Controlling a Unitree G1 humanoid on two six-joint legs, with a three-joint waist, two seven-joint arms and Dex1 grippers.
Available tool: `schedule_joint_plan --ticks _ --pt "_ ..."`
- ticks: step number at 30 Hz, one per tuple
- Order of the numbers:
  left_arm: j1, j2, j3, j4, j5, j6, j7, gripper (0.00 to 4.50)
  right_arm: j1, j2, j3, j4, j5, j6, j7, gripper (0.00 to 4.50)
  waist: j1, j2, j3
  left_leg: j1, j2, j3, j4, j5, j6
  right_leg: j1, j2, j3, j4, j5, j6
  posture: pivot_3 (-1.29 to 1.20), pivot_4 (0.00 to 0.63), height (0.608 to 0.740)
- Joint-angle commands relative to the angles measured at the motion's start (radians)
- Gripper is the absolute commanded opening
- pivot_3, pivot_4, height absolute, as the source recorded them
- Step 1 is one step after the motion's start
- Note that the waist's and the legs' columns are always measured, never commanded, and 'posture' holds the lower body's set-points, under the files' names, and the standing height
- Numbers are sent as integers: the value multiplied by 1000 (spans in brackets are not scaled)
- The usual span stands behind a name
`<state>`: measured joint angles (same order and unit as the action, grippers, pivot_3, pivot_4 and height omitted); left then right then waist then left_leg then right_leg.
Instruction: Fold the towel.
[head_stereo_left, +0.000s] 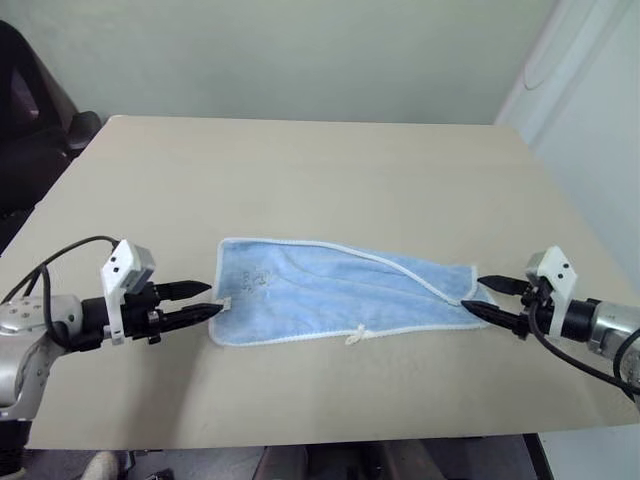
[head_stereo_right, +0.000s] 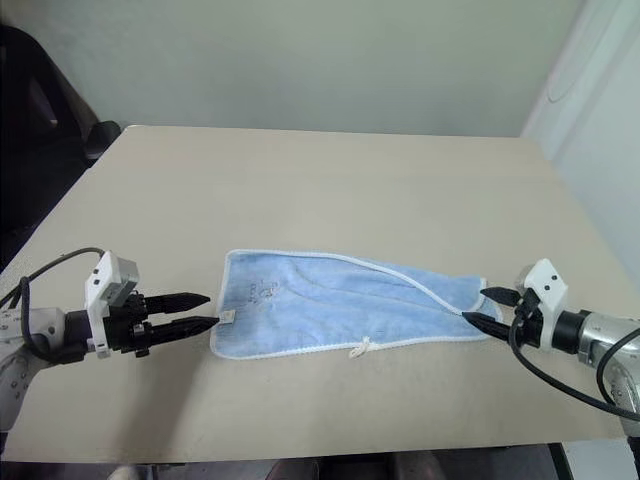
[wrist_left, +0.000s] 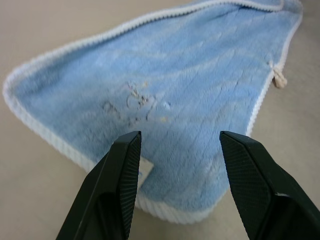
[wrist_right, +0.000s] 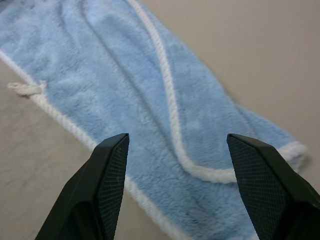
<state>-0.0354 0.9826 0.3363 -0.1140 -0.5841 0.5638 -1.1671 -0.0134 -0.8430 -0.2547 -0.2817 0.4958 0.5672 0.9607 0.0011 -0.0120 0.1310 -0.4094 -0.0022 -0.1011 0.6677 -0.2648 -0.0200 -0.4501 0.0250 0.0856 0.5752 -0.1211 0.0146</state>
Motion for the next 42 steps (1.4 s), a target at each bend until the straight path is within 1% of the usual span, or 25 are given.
schedule_joint_plan --ticks 1,5,9,17,24,36,42 --pt "-19 -4 7 -9 12 -29 11 2712 7 -20 -49 -42 24 7 -4 3312 0 0 0 0 0 0 0 0 0 0 0 0 0 0 0 0 150 740" --pt "-38 -29 -16 -6 26 -43 29 2712 27 -22 -72 -65 28 19 -15 3312 1 0 0 0 0 0 0 0 0 0 0 0 0 -1 -1 0 150 740" --pt "-35 -39 -14 -22 29 -46 37 2712 25 -22 -75 -76 30 29 -22 3312 -2 0 0 0 0 0 0 0 0 -1 0 0 0 -1 -1 0 150 740" --pt "-65 -64 -47 7 52 -72 56 2712 -24 -13 -32 -48 -13 4 -55 3312 -3 0 0 0 0 0 0 0 0 -1 0 0 0 -1 -1 0 150 740" --pt "-78 -80 -67 10 62 -73 61 2712 -81 1 40 5 -81 -42 -76 3312 -3 0 0 1 0 0 0 1 1 0 0 0 1 0 -1 0 150 740" --pt "-60 -93 -73 -30 53 -54 78 2712 -126 -2 104 97 -205 -164 -92 3312 -2 0 -1 1 0 0 0 2 3 0 0 0 1 0 -2 0 150 740" --pt "-47 -104 -83 -50 47 -49 79 2712 -150 -45 187 167 -343 -321 -70 3312 -2 0 0 2 0 0 0 2 3 0 0 0 1 1 -3 0 150 740"
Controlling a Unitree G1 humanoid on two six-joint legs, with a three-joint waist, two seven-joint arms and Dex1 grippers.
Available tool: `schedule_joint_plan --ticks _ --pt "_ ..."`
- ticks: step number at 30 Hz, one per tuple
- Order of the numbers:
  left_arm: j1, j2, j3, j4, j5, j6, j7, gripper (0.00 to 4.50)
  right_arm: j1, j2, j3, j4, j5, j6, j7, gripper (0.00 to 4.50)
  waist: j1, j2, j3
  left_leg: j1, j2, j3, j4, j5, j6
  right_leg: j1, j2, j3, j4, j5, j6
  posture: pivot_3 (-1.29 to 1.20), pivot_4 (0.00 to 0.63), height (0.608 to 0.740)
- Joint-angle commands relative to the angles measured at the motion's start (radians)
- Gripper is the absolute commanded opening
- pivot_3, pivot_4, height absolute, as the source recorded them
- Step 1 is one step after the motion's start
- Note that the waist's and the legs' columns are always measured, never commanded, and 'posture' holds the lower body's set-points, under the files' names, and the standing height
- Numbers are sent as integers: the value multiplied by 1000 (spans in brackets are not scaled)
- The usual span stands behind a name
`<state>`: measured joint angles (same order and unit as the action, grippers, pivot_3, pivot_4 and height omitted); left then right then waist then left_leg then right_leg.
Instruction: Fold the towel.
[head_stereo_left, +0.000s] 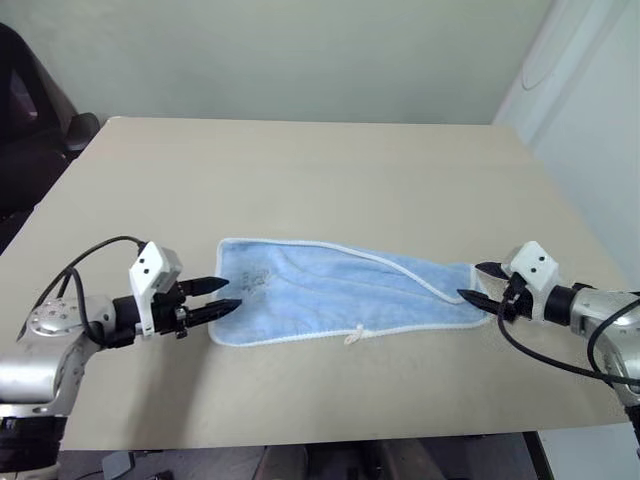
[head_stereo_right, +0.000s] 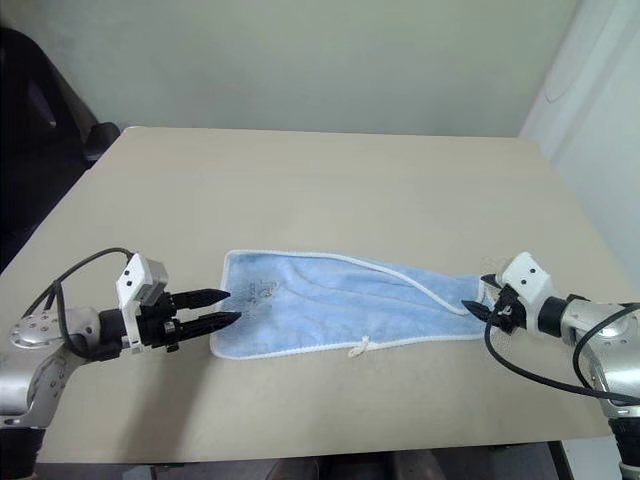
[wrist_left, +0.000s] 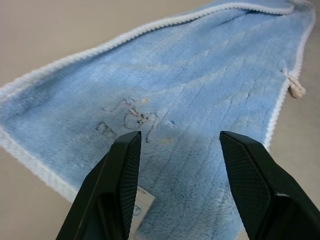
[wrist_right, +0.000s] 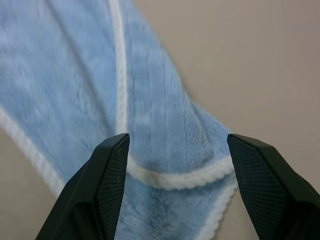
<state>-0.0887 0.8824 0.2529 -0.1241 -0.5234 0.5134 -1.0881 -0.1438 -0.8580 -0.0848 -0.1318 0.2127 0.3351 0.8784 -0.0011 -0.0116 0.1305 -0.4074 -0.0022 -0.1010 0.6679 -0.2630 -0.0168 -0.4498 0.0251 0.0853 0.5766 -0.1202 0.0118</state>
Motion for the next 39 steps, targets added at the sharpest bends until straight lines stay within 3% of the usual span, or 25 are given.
schedule_joint_plan --ticks 1,18,34,37,39 --pt "7 -8 -2 -41 -14 1 2 2712 -22 -39 30 29 -81 -118 17 3312 0 0 0 0 0 0 0 0 0 0 0 0 0 0 0 0 150 740" --pt "-38 -45 -36 -3 1 -17 5 2712 -132 -74 142 235 -231 -372 86 3312 1 0 0 3 0 0 0 3 6 3 0 0 0 0 0 0 150 740" --pt "-34 -58 -39 0 7 -26 14 2712 -159 -38 150 242 -255 -472 60 3312 0 0 0 5 0 0 0 3 6 4 0 0 0 1 0 0 150 740" --pt "-27 -58 -34 -6 6 -25 15 2760 -161 -32 146 237 -250 -469 61 2697 0 0 0 5 0 0 0 3 6 4 0 0 0 1 0 0 150 740" --pt "-22 -58 -29 -10 5 -25 18 2760 -158 -31 143 232 -243 -465 66 2053 0 0 0 5 0 0 0 3 6 4 0 0 0 1 0 0 150 740"
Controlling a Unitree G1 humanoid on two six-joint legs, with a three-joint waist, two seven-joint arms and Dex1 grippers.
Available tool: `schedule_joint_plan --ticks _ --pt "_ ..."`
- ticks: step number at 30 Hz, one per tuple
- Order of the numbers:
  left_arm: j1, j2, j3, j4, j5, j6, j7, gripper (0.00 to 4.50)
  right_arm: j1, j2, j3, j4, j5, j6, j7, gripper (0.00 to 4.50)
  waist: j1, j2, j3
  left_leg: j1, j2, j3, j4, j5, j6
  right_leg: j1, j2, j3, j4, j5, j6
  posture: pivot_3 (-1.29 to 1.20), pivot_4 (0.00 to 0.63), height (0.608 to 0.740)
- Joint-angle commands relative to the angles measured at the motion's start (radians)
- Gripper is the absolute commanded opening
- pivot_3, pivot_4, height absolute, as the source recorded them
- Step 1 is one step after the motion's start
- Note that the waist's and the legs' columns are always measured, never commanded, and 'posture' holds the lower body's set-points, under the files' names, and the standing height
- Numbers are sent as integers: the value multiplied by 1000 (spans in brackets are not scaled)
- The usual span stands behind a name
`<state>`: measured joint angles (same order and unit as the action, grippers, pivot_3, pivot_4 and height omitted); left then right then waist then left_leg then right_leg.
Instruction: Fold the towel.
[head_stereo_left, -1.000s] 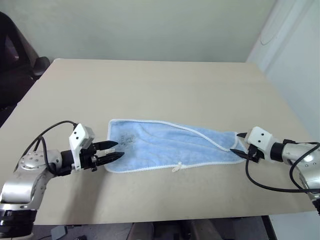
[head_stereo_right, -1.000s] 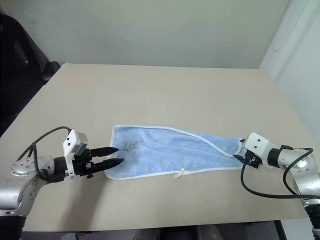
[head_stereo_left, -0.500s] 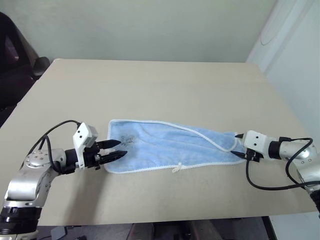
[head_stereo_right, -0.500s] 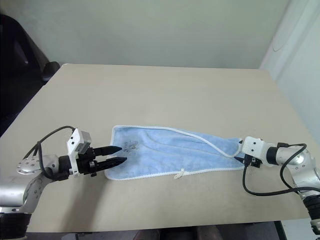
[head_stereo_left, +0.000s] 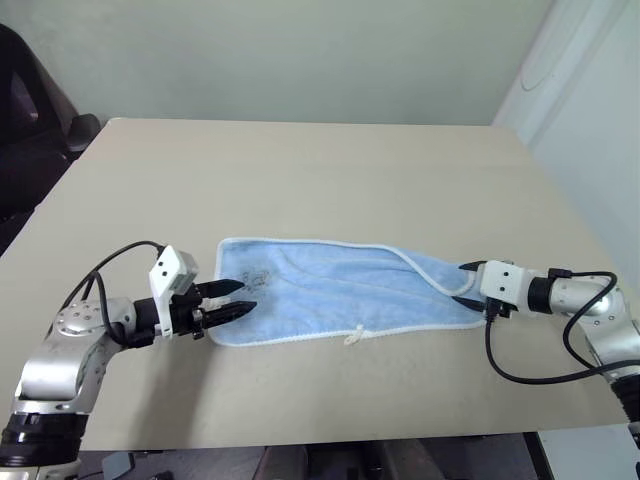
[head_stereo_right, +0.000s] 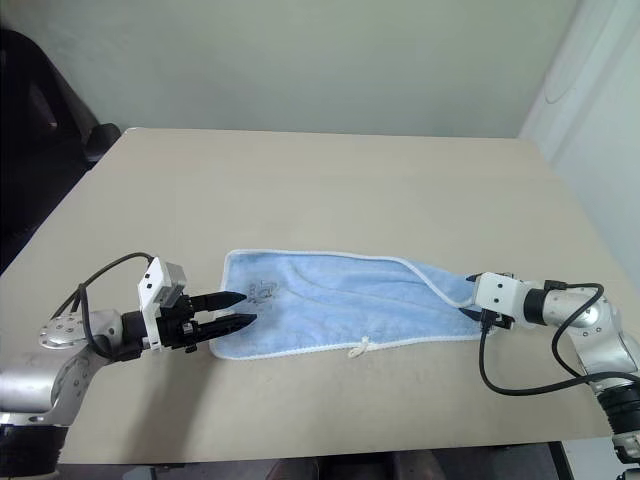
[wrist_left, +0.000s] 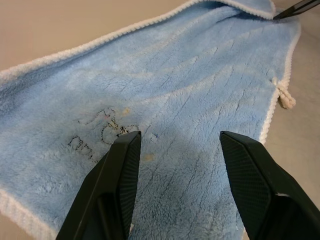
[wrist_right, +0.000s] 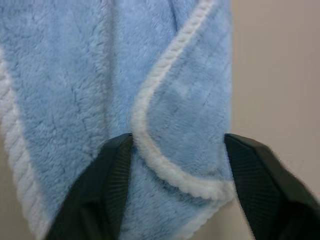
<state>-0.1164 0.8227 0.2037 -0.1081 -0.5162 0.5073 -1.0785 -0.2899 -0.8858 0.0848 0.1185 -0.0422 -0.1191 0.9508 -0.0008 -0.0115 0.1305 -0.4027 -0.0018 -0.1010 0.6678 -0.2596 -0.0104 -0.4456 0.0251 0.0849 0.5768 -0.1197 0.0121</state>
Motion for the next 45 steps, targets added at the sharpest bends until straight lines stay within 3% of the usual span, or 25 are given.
schedule_joint_plan --ticks 1,6,15,20,27,32,33,38,45 --pt "8 2 21 -27 -3 -20 9 2760 -11 -3 -27 -21 14 -9 -4 1700 0 0 0 0 0 0 0 0 0 0 0 0 0 0 0 0 150 740" --pt "12 3 22 -32 -5 -21 15 2760 -4 5 -30 -32 29 5 0 28 0 0 0 0 0 0 0 0 0 0 0 0 0 0 0 0 150 740" --pt "-38 -4 5 17 36 -67 38 2760 32 7 -61 -94 86 39 10 28 1 0 0 0 0 0 0 -1 -1 0 0 0 0 0 0 0 150 740" --pt "-210 -26 -61 238 197 -238 111 2760 76 -8 -87 -153 156 89 51 28 5 0 0 0 0 0 0 -1 -1 1 0 0 0 0 0 0 150 740" --pt "-509 -18 -233 636 379 -454 -16 2760 61 1 -78 -134 144 96 52 28 8 0 0 1 0 0 2 2 3 2 0 0 0 2 0 0 150 740" --pt "-747 -41 -305 936 454 -555 -126 4370 42 18 -69 -123 127 92 34 0 8 0 0 0 0 0 2 2 4 2 0 -1 -1 9 -3 0 150 740" --pt "-790 -48 -311 991 467 -571 -139 4468 41 21 -68 -122 124 92 30 0 8 0 0 0 0 0 2 1 5 2 0 -1 -2 9 -3 0 150 740" --pt "-957 -63 -346 1214 549 -646 -175 4468 59 33 -74 -127 112 92 8 0 8 0 0 -1 0 0 2 0 7 3 0 -1 -4 10 0 0 150 740" --pt "-1044 -75 -407 1347 663 -664 -227 4468 97 44 -84 -155 108 99 -26 0 8 0 0 -1 -1 0 2 0 9 3 -1 -1 -4 6 9 0 150 740"
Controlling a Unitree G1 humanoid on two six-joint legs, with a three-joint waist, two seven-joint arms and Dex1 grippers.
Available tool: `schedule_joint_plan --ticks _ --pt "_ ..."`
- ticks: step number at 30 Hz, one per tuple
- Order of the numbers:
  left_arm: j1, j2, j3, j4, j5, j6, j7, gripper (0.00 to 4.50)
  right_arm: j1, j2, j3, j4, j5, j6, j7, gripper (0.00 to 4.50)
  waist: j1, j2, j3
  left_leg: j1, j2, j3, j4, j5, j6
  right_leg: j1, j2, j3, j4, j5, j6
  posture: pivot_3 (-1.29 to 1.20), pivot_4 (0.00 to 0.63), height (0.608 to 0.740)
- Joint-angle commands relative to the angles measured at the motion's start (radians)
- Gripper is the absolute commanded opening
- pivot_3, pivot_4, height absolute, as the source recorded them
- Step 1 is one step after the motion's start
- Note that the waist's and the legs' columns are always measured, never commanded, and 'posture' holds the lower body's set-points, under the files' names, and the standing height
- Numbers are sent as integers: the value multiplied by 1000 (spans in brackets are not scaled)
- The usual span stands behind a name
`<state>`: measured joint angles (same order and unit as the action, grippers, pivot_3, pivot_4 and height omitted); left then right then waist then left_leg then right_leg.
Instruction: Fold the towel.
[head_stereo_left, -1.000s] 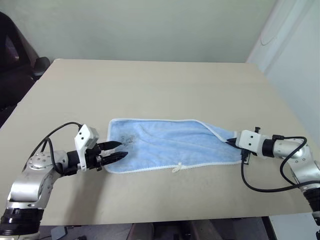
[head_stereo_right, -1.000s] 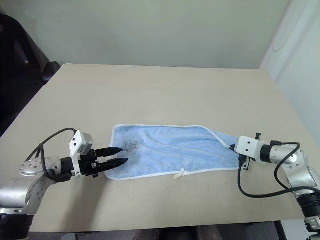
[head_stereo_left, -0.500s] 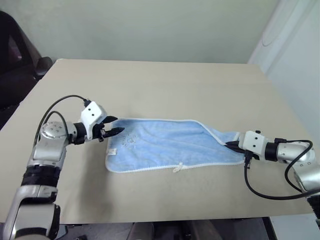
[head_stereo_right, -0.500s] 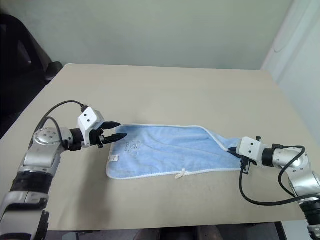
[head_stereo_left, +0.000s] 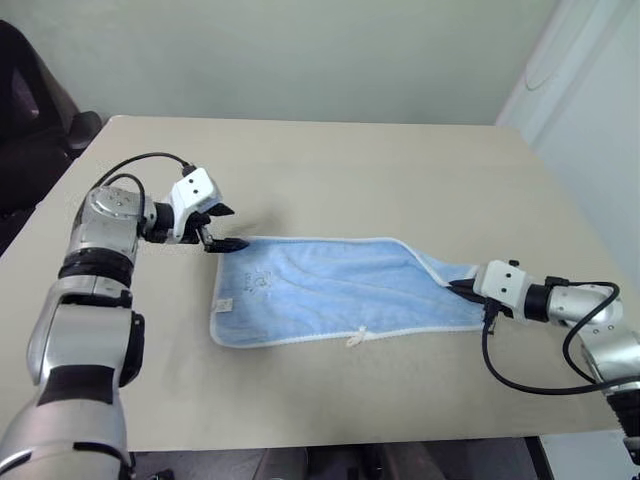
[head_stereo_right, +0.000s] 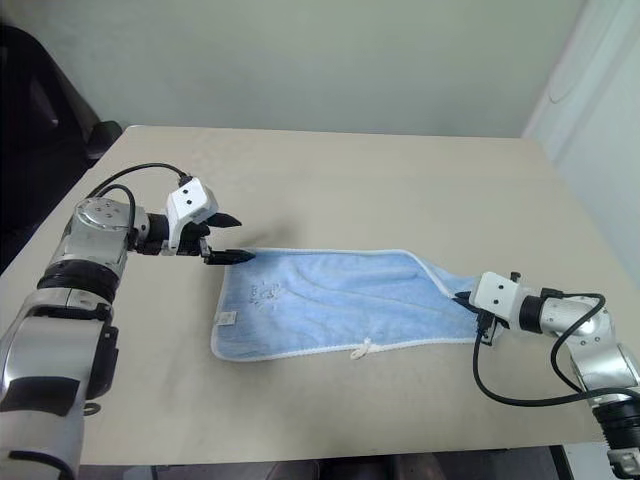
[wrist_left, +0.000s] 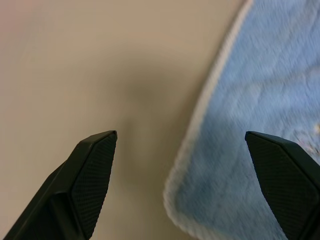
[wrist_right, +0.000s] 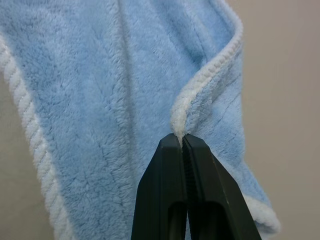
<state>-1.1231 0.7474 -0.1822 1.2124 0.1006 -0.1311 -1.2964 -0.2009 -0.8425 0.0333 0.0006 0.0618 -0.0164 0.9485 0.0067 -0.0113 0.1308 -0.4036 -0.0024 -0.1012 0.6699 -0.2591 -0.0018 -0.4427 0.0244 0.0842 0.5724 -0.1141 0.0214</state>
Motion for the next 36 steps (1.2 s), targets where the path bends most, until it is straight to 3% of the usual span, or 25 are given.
schedule_joint_plan --ticks 1,9,11,13,23,28,33,36 --pt "-41 -5 -28 38 62 -30 3 4468 13 3 -33 -43 3 -1 -29 0 0 0 0 0 0 0 0 0 0 0 0 0 0 0 0 0 150 740" --pt "-43 -61 -69 85 162 -69 124 4468 58 15 -43 -108 5 24 -58 0 6 0 0 -1 0 0 3 1 2 2 0 0 0 1 1 0 150 740" --pt "-44 -69 -62 89 167 -74 161 4105 69 13 -48 -122 6 29 -62 0 8 0 0 0 0 0 4 1 2 3 0 0 0 0 2 0 150 740" --pt "-43 -72 -53 91 166 -82 172 3620 77 12 -52 -132 7 35 -65 0 8 0 0 0 0 0 4 1 2 3 0 0 0 0 2 0 150 740" --pt "-24 -62 24 88 102 -70 85 12 57 10 -53 -108 6 37 -61 0 8 0 0 -1 -1 0 5 1 3 3 0 0 0 0 3 0 150 740" --pt "-26 -49 78 79 57 -43 43 12 12 10 -65 -64 19 38 -57 0 8 0 0 -1 -1 0 5 1 3 3 0 0 0 0 4 0 150 740" --pt "-77 -45 162 74 4 -8 134 12 -75 7 -153 7 59 54 -105 0 8 1 0 -1 -1 0 5 1 3 3 0 0 0 0 4 0 150 740" --pt "-135 -54 242 72 -47 -19 288 12 -164 -1 -203 92 44 52 -171 0 9 0 1 -2 -1 0 7 1 4 2 0 0 0 1 4 0 150 740"
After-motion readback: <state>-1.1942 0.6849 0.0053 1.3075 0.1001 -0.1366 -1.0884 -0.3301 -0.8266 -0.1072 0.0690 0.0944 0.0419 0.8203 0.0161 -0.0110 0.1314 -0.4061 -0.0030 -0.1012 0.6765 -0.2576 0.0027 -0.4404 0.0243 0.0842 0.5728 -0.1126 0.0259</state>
